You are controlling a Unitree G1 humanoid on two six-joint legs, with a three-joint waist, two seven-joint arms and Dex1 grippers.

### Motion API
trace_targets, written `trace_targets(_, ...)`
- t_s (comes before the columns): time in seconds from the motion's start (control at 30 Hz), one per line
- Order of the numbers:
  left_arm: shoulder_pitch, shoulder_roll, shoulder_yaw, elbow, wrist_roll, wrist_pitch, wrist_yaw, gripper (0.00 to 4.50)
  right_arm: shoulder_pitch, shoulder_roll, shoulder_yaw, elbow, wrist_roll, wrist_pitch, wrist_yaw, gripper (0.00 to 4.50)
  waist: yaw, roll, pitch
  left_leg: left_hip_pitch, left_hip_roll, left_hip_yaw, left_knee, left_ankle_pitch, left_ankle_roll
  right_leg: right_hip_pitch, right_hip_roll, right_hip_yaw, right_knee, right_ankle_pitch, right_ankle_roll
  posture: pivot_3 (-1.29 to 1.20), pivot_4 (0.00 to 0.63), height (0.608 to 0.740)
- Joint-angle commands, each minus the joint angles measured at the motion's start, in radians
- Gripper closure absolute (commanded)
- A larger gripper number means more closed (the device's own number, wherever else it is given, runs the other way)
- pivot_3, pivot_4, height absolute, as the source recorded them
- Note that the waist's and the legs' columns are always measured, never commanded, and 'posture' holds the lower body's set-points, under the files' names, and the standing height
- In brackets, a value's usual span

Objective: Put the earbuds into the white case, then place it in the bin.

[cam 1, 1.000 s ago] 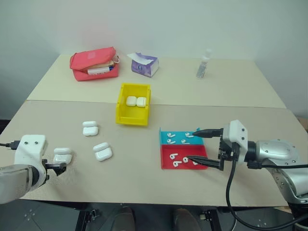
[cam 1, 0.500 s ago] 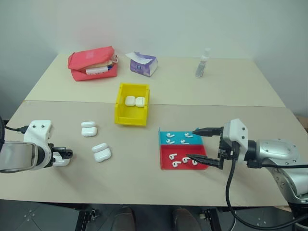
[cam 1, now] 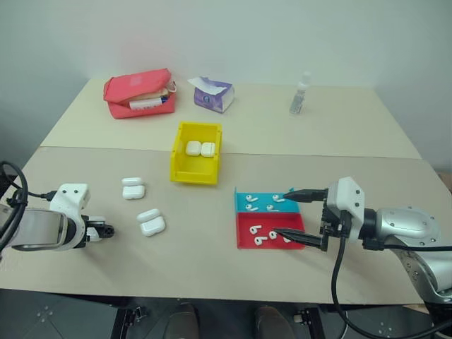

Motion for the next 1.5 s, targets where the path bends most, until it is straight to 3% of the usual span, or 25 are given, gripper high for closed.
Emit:
trace_targets(0.03, -0.009, -0.025, 0.017, 0.015, 0.062, 0.032, -0.025, 0.19, 0.004, -0.013, -0.045, -0.032, 0.021, 0.005, -0.003, 0.00, 0.001, 0.001, 0.000, 0.000, 0.000, 0.000, 0.000, 0.000, 0.000, 0.000, 0.000, 0.000, 0.000, 0.000, 0.000, 0.00, 0.150, 0.740)
trace_targets(0.23, 0.038, -0.031, 0.094, -0.013, 0.097, 0.082, -0.054, 1.69, 0.014, -0.017, -0.054, -0.036, 0.020, 0.003, 0.002, 0.00, -0.008, 0.001, 0.000, 0.000, 0.000, 0.000, 0.000, 0.000, 0.000, 0.000, 0.000, 0.000, 0.000, 0.000, 0.000, 0.00, 0.150, 0.740)
trace_targets(0.4, 0.183, -0.035, 0.258, -0.180, 0.231, 0.015, -0.096, 1.70, 0.018, -0.013, -0.052, -0.029, 0.015, -0.002, 0.000, 0.00, -0.027, 0.000, 0.000, 0.000, 0.000, 0.000, -0.001, 0.000, 0.000, -0.001, 0.000, 0.001, 0.000, 0.000, 0.000, 0.00, 0.150, 0.740)
trace_targets(0.57, 0.301, -0.149, 0.398, -0.410, 0.592, -0.399, -0.326, 1.70, -0.006, 0.018, -0.033, -0.003, -0.003, -0.009, -0.032, 0.00, -0.026, -0.001, 0.000, -0.001, 0.000, 0.000, 0.000, 0.001, -0.001, -0.001, 0.000, 0.000, 0.000, 0.000, 0.000, 0.00, 0.150, 0.740)
trace_targets(0.63, 0.240, -0.187, 0.378, -0.394, 0.676, -0.528, -0.415, 1.70, -0.023, 0.040, -0.022, 0.000, -0.006, -0.006, -0.053, 0.00, -0.018, -0.001, 0.000, -0.001, 0.000, 0.000, 0.000, 0.002, -0.003, 0.000, 0.000, -0.001, -0.001, 0.001, -0.001, 0.00, 0.150, 0.740)
trace_targets(0.8, -0.019, -0.373, 0.294, -0.261, 0.728, -0.720, -0.607, 1.70, -0.053, 0.079, -0.002, 0.009, -0.026, -0.014, -0.088, 0.00, -0.001, -0.001, 0.000, -0.001, 0.000, -0.001, 0.000, 0.002, -0.004, 0.001, 0.000, -0.001, -0.002, 0.002, -0.001, 0.00, 0.150, 0.740)
trace_targets(0.9, -0.198, -0.512, 0.163, -0.207, 0.802, -0.830, -0.738, 1.70, -0.074, 0.096, 0.001, 0.013, -0.039, -0.025, -0.104, 0.00, 0.006, -0.002, 0.000, -0.004, 0.000, -0.002, 0.002, 0.002, -0.003, 0.000, 0.001, -0.001, -0.002, 0.003, 0.000, 0.00, 0.150, 0.740)
trace_targets(1.13, -0.471, -0.795, -0.042, -0.118, 0.864, -0.938, -0.998, 1.70, -0.103, 0.111, 0.003, 0.023, -0.066, -0.033, -0.124, 0.00, 0.007, -0.002, 0.000, -0.012, 0.000, -0.006, 0.011, 0.000, 0.001, -0.001, 0.001, -0.003, -0.004, 0.004, 0.002, 0.00, 0.150, 0.740)
trace_targets(1.33, -0.496, -0.817, -0.104, -0.182, 0.803, -0.906, -1.266, 1.70, -0.070, 0.106, -0.011, -0.013, -0.079, -0.031, -0.132, 0.00, -0.017, -0.001, 0.000, -0.010, 0.000, -0.007, 0.011, 0.000, 0.002, -0.001, 0.002, -0.001, -0.002, 0.003, 0.002, 0.00, 0.150, 0.740)
trace_targets(1.5, -0.467, -0.738, -0.084, -0.161, 0.731, -0.855, -1.517, 1.70, -0.017, 0.095, -0.027, -0.063, -0.074, -0.018, -0.146, 0.00, -0.019, -0.001, 0.000, -0.009, 0.000, -0.008, 0.012, 0.000, 0.002, 0.000, 0.002, -0.002, -0.001, 0.003, 0.003, 0.00, 0.150, 0.740)
